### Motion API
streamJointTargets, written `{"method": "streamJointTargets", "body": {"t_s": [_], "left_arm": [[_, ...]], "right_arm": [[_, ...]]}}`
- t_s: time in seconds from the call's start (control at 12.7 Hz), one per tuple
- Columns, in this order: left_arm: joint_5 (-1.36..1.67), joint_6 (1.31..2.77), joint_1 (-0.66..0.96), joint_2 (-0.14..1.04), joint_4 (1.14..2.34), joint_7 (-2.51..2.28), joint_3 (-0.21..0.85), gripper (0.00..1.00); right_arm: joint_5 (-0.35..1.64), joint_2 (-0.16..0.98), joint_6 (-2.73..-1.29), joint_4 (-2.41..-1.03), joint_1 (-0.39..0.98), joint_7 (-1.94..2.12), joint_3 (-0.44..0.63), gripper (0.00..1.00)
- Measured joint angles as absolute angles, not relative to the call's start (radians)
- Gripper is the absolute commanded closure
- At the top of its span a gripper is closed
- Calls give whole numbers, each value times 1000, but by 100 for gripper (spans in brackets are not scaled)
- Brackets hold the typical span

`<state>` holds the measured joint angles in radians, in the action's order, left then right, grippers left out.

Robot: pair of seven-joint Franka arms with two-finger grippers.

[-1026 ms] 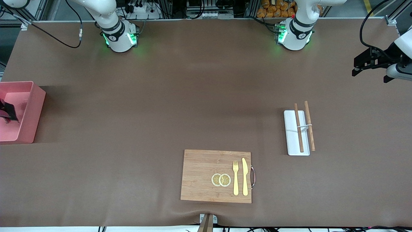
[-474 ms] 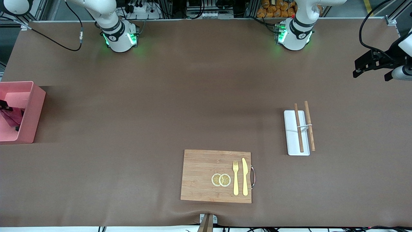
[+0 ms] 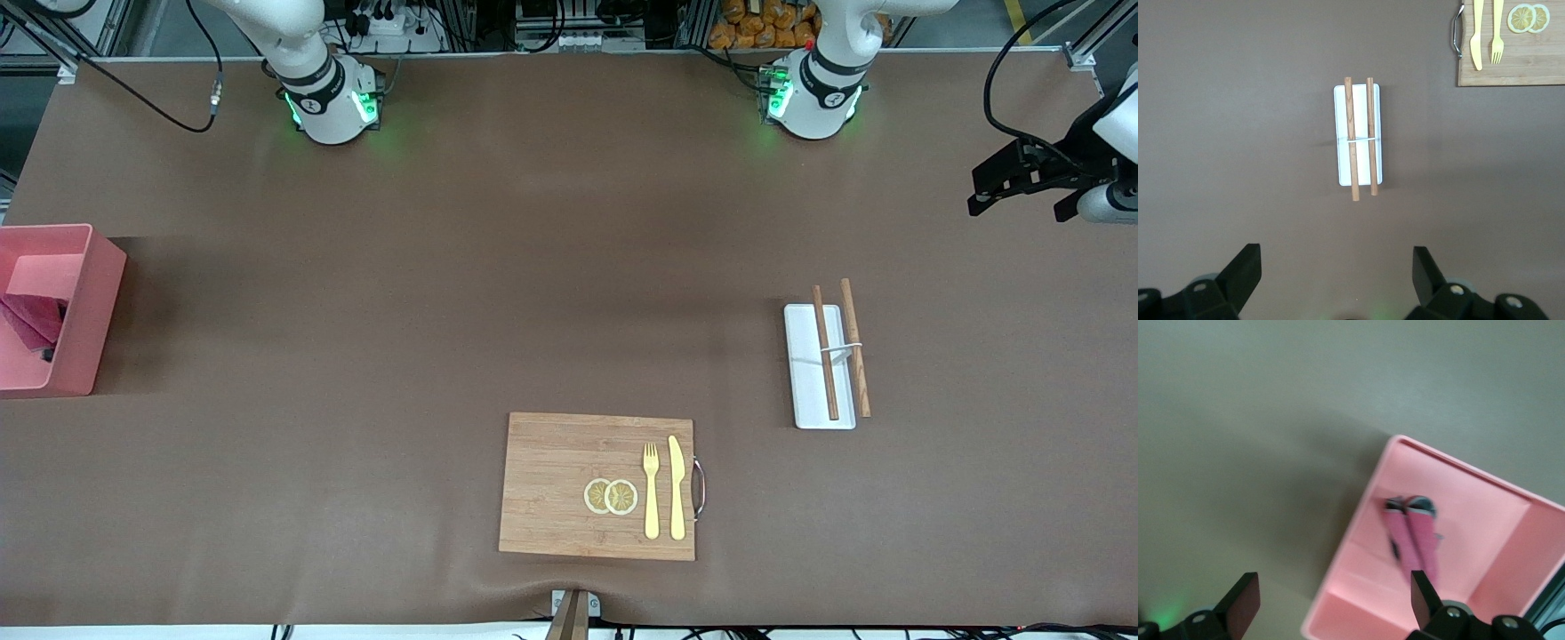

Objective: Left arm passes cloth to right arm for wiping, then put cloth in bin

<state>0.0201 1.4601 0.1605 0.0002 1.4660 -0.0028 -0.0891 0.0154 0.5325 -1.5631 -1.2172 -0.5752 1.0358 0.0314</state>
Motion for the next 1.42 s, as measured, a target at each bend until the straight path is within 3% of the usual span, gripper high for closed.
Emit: {"method": "streamJointTargets", "body": {"t_s": [0.71,1.03,1.42], "left_arm": [[20,1460,156,0,1465,-3,-97,0],[20,1460,156,0,1465,-3,-97,0],[20,1460,155,0,1465,-3,-98,0]], "right_arm": [[42,399,-1417,-1257,-186,222,22,0],[42,306,-1459,-1330,-79,-20,23,0],[42,39,-1735,-1719,-75,-29,31,0]]}}
